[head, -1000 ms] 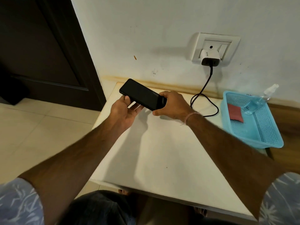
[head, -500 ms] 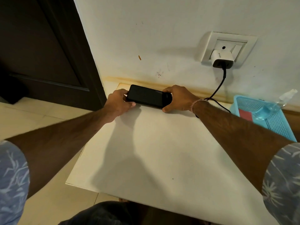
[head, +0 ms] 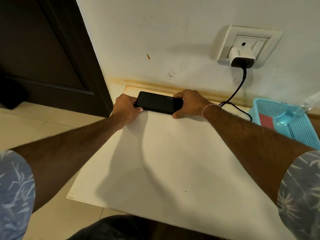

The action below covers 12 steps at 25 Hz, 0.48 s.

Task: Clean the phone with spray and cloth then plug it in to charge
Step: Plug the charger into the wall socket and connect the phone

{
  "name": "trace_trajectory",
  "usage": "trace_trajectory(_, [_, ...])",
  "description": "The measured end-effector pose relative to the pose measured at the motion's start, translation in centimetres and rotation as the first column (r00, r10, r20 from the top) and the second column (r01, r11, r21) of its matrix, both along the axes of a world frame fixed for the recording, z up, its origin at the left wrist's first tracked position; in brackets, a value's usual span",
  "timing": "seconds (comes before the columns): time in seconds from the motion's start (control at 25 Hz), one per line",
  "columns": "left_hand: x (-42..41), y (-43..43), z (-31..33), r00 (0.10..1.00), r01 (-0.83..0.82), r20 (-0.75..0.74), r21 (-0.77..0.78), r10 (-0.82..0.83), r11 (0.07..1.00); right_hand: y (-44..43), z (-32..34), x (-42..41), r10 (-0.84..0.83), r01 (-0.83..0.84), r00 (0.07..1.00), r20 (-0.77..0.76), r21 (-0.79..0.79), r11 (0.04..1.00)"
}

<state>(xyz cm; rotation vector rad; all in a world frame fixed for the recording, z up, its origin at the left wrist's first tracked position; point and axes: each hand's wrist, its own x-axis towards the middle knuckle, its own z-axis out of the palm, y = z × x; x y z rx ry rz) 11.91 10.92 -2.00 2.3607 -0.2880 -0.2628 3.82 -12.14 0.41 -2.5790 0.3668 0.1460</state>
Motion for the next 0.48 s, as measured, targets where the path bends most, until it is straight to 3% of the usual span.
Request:
trace_trajectory(0.24, [-0.6,-0.1,-0.2,0.998,-0.018,0.064,0.074,0.014,0.997,3.1,-0.4,-2.7,-0.114,0.119,0.992,0.061,-0.088,0.989])
trace_trajectory(0.36, [-1.6,-0.5,0.0,0.980,-0.043,0.198,0.099,0.023,0.994,5.5,-1.0,-7.4,-0.147,0.168,0.943,0.300,-0.045,0.985])
trace_trajectory(0.48, [-3.6,-3.0,0.8,0.936,0.106,0.335,0.024,-0.108,0.994,5.2,-0.9,-13.3,-0.200,0.225,0.860,0.470,0.003,0.974])
